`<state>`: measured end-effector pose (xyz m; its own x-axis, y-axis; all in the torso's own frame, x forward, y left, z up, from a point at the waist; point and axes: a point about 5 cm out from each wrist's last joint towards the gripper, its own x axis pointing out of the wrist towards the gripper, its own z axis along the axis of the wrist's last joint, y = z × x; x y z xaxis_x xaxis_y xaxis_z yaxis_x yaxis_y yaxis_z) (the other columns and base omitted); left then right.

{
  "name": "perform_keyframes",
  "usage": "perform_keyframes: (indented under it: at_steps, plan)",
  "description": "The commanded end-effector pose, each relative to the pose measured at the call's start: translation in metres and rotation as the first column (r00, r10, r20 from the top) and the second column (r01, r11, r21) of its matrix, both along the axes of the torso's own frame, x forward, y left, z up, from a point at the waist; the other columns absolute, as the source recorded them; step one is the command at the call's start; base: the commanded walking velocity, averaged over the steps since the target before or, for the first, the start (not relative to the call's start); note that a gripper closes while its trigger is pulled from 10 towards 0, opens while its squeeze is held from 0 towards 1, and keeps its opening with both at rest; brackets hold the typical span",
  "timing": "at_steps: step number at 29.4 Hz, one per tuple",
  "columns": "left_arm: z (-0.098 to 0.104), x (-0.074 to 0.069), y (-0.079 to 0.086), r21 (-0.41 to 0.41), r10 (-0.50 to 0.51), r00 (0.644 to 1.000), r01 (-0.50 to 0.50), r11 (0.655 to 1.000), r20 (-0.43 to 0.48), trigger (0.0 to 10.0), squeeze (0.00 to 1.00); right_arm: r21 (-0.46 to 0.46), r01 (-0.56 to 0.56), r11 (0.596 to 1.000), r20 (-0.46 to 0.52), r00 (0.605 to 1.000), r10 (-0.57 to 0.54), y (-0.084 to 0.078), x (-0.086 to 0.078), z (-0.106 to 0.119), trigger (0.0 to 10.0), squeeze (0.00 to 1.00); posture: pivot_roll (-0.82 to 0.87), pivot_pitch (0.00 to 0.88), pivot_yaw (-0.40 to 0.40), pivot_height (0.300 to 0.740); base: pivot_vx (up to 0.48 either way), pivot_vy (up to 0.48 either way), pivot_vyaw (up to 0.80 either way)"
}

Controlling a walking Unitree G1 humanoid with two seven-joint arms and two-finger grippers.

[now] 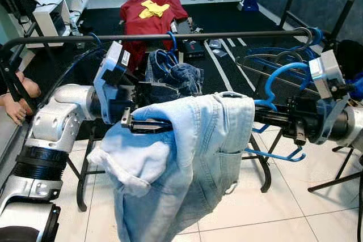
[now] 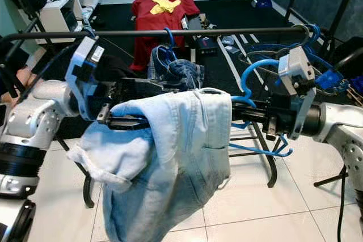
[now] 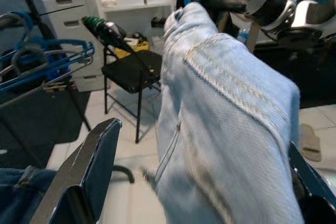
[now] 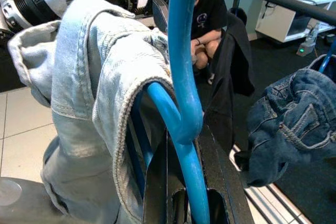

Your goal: Hang hanger

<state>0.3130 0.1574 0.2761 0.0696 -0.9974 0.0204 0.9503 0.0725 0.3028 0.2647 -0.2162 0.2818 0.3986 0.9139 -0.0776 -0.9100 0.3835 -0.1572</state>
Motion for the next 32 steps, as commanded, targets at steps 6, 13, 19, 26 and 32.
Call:
perform_keyframes:
  at_steps: [6,13,19,26,32]
  plan:
    - [-0.008,0.0,0.035,0.029,0.08,0.996,-0.079,0.996,-0.04,10.0,1.0,0.03,0.032,0.999,0.072,0.997,-0.034,-0.013,0.0,0.016,0.0,0.0,-0.04,0.02,0.006,0.74,0.0,0.0,0.0]
    - [-0.015,-0.011,0.044,0.096,0.043,0.993,-0.033,0.995,-0.106,10.0,0.0,0.027,0.053,0.998,0.084,0.995,-0.055,-0.019,0.0,0.019,0.0,0.0,-0.04,0.004,0.003,0.74,0.0,0.0,0.0]
    - [-0.026,-0.015,0.041,0.162,0.025,0.989,-0.002,0.987,-0.144,8.7,0.0,0.029,0.06,0.998,0.1,0.993,-0.062,-0.021,0.0,0.023,0.0,0.0,-0.04,0.009,0.006,0.74,0.0,0.0,0.0]
    - [-0.039,-0.01,0.033,0.221,0.049,0.987,-0.014,0.975,-0.152,0.0,0.0,0.036,0.074,0.997,0.12,0.99,-0.078,-0.025,0.0,0.028,0.0,0.0,-0.05,0.014,0.011,0.74,0.0,0.0,0.0]
    - [-0.04,-0.004,0.034,0.245,0.099,0.988,-0.067,0.967,-0.122,0.0,0.0,0.038,0.085,0.996,0.124,0.988,-0.089,-0.027,0.0,0.029,0.0,0.0,-0.05,0.015,0.015,0.74,0.0,0.0,0.0]
